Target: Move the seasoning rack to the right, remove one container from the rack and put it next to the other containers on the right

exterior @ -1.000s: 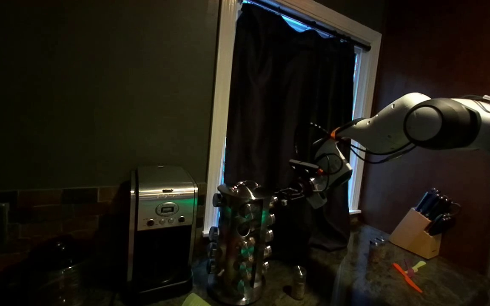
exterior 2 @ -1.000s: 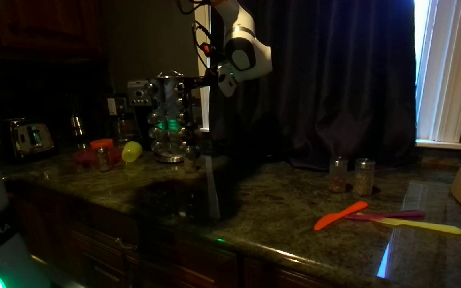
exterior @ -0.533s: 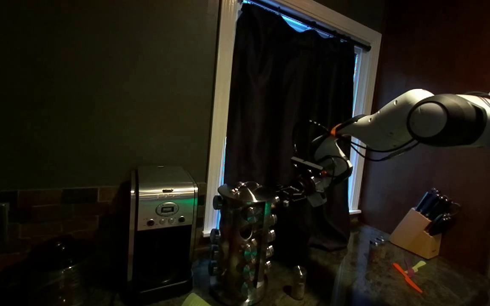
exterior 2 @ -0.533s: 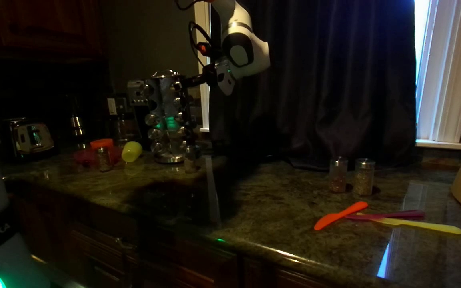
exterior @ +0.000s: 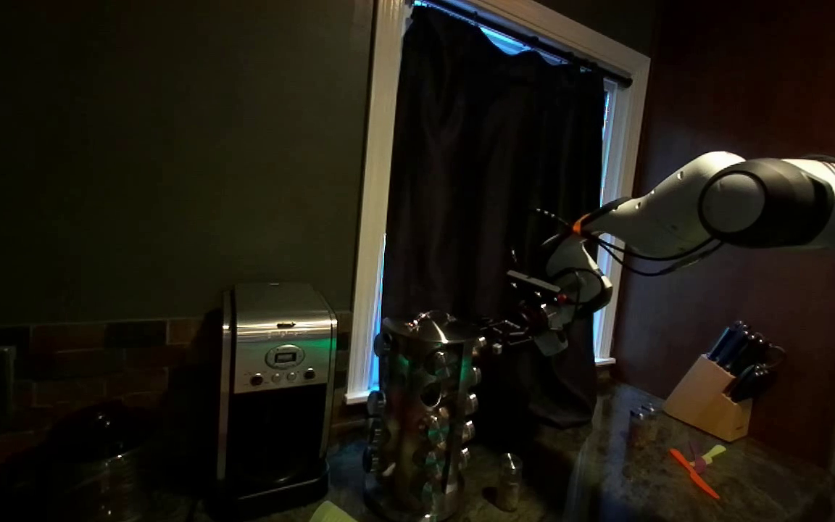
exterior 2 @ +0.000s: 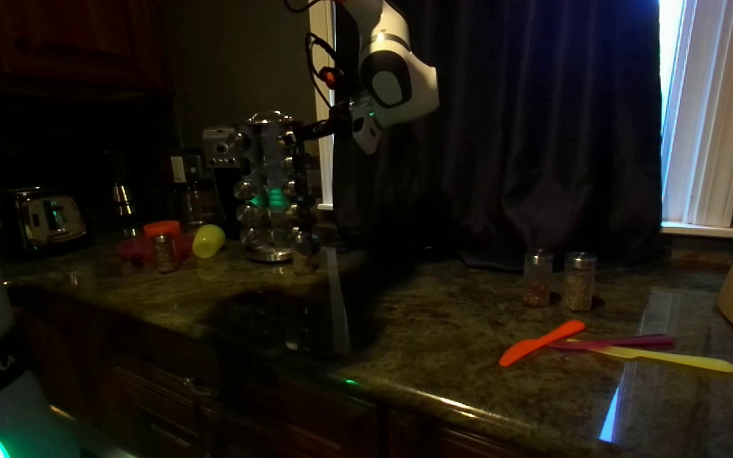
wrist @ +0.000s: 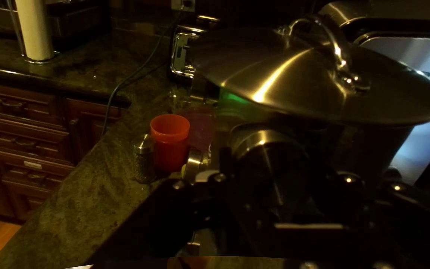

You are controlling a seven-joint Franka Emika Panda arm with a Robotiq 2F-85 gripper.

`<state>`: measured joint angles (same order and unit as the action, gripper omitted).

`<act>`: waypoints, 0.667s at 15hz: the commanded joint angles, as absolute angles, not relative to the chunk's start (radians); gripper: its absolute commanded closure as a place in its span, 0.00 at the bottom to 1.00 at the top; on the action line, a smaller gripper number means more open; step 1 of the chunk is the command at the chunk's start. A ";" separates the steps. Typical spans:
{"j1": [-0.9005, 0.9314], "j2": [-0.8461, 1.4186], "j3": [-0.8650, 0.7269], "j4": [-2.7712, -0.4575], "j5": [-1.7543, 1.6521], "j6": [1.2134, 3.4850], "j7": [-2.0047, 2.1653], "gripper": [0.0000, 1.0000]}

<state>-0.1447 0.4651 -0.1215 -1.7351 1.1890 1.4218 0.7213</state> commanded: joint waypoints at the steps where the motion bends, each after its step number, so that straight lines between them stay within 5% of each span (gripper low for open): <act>1: -0.174 0.443 -0.129 -1.760 1.219 1.337 0.751 0.76; 10: -0.195 0.461 -0.154 -1.787 1.266 1.283 0.872 0.76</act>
<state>-0.1931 0.5015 -0.1402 -1.7542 1.2317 1.3039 0.8215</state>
